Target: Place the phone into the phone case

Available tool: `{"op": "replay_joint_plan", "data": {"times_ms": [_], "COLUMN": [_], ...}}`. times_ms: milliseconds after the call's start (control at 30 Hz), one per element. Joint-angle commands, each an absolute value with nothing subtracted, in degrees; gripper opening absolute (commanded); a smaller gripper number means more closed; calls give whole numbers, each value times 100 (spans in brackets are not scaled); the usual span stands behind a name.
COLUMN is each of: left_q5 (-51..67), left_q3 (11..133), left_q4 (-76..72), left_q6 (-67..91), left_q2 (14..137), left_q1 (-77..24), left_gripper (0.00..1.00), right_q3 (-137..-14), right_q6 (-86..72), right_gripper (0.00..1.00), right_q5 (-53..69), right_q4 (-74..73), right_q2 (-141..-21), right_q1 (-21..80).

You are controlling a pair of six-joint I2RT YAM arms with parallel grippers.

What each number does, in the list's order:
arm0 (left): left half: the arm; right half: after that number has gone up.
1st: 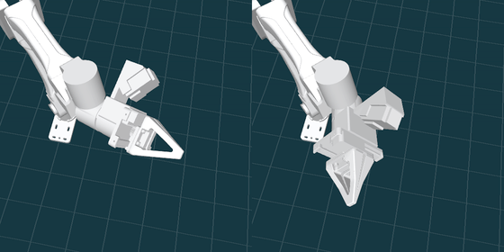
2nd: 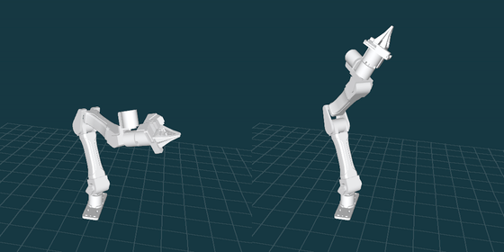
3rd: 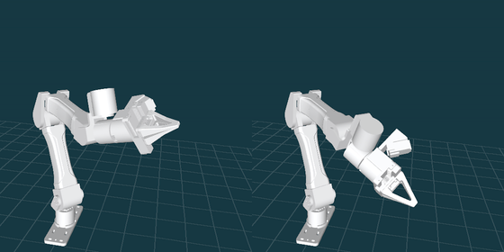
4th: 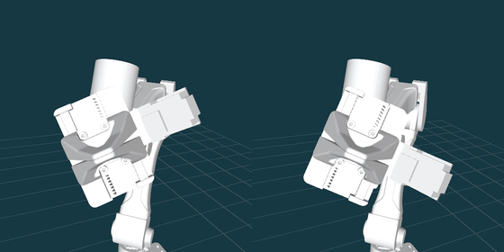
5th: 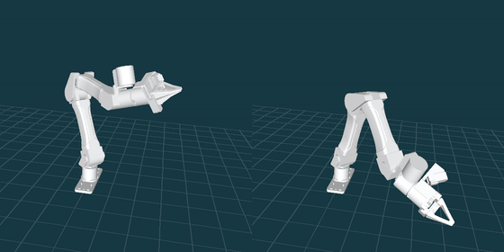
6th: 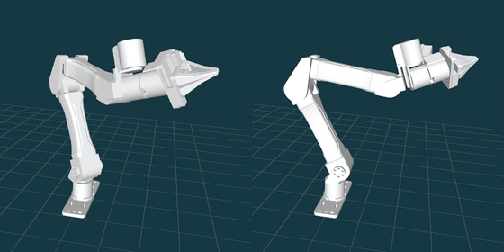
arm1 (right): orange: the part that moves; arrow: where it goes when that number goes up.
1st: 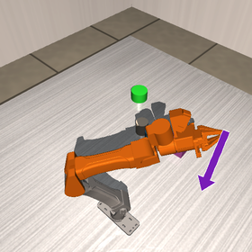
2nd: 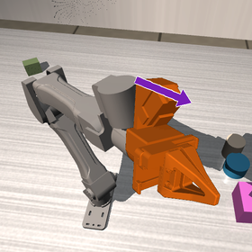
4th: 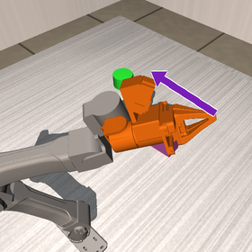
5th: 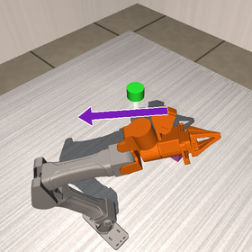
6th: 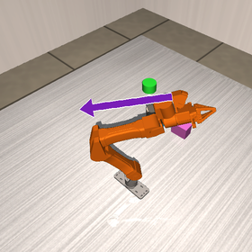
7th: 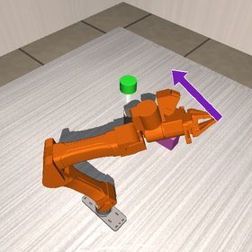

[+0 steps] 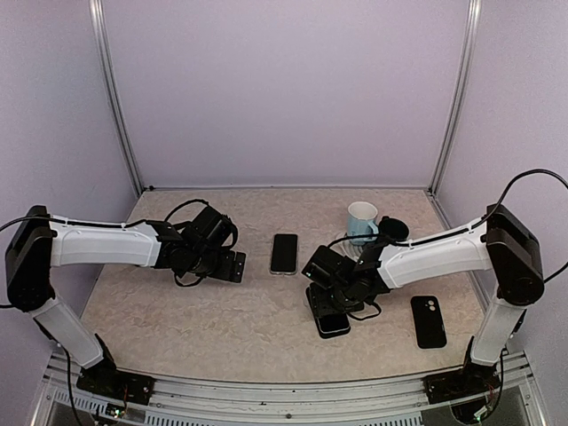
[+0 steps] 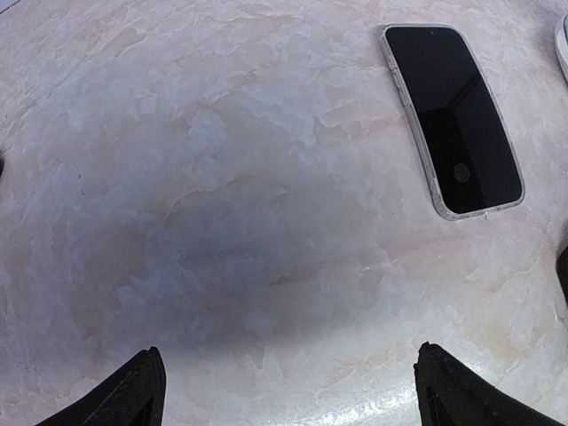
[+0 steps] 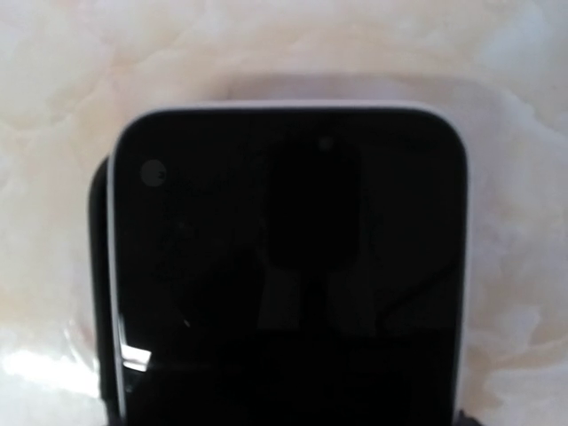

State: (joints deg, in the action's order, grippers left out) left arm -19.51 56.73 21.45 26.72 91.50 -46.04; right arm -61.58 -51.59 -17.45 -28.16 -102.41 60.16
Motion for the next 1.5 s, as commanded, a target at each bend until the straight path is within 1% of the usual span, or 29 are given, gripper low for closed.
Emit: {"op": "replay_joint_plan", "data": {"times_ms": [0,133,200,267,400,500,600,867,1067,1200,1333,1367,1467], "left_q5": [-1961,-1960,-1968,-1962,-1956,-1959,-1969,-1942,-1934,-1908,-1916,-1909,-1865], "left_q3": [5633,5635,5636,5636,5649,5676,5678,5662,5649,5660,5660,5654,5643], "left_q4": [2118,2118,2123,2127,2118,2127,2119,2127,2092,2092,2108,2109,2094], "left_q6": [2637,2645,2638,2625,2578,2558,2558,2549,2540,2540,2538,2540,2540], "left_q2": [9218,9242,9243,9246,9254,9272,9260,9272,9277,9298,9273,9260,9264], "left_q1": [-4562,-4562,-4562,-4553,-4536,-4526,-4511,-4509,-4491,-4491,-4491,-4491,-4491], "left_gripper": [96,96,96,96,96,97,96,97,97,96,97,97,97], "right_q3": [-6056,-6111,-6228,-6299,-6381,-6490,-6490,-6517,-6194,-6248,-6370,-6386,-6435], "right_q6": [-5224,-5273,-5355,-5462,-5444,-5356,-5353,-5138,-5220,-5142,-5098,-5102,-5070], "right_gripper": [26,27,28,31,41,44,44,43,43,46,58,63,84], "right_q5": [-1821,-1518,-1482,-1511,-1625,-1432,-1234,-1308,-1334,-1389,-1380,-1386,-1366], "right_q4": [-2818,-2664,-2829,-3128,-3470,-3578,-3588,-3440,-3219,-3104,-3162,-3208,-3296], "right_q2": [-10141,-10221,-10306,-10339,-10175,-10125,-10134,-9979,-9977,-10161,-10295,-10296,-10230], "right_q1": [6069,6083,6107,6117,6111,6108,6121,6144,6135,6075,6047,6047,6038]}}
